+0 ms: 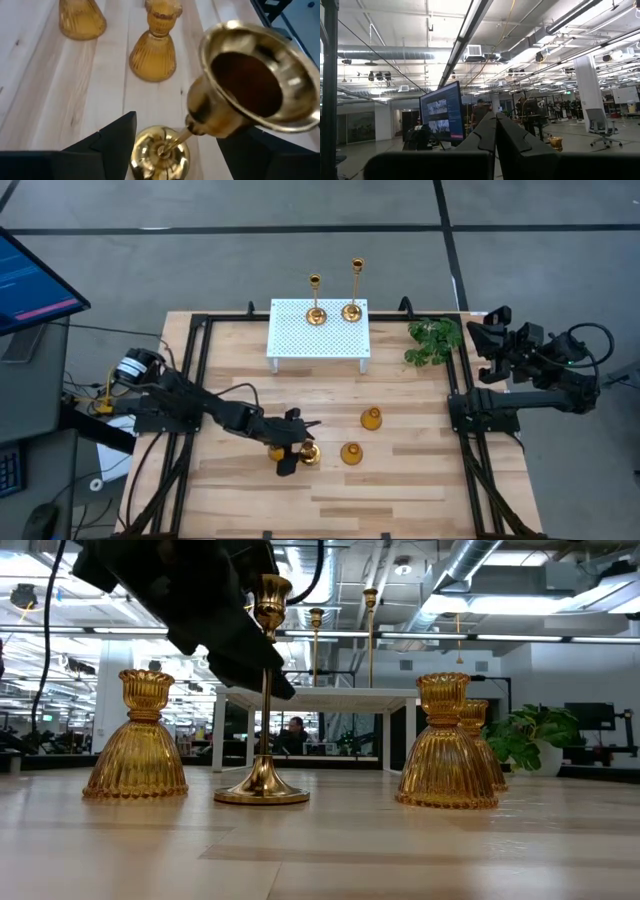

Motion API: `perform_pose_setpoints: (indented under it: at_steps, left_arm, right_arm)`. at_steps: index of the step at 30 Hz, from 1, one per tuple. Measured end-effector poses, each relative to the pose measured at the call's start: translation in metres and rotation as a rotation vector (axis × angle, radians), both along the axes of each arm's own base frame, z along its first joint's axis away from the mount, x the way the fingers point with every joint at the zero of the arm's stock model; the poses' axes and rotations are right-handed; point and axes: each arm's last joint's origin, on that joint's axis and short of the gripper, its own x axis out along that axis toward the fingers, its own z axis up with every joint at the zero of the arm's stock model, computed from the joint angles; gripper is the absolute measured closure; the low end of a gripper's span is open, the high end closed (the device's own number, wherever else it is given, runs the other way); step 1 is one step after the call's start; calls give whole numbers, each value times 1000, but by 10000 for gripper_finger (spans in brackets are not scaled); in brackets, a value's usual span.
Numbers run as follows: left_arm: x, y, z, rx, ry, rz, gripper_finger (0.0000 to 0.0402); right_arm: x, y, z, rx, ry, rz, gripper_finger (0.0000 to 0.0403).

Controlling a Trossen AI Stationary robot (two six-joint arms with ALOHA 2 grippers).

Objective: Pick & Place candle stick holders
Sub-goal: Put the small gold candle holder on the shelf

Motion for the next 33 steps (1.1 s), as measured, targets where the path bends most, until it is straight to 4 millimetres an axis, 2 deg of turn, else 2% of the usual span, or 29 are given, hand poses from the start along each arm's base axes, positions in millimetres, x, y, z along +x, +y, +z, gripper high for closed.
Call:
perform_pose_setpoints:
  at_steps: [9,20,33]
  left_arm:
    - [-7,1,-17,-69,-49,19,163]
    - [-6,1,-13,-38,-112,12,205]
    - [-9,2,-7,-49,-133,3,328]
  right_arm:
    - [-3,0,4,-6,-14,-3,403]
    - [-12,0,15,-7,-57,-4,403]
    - [-12,0,15,-28,-42,-17,403]
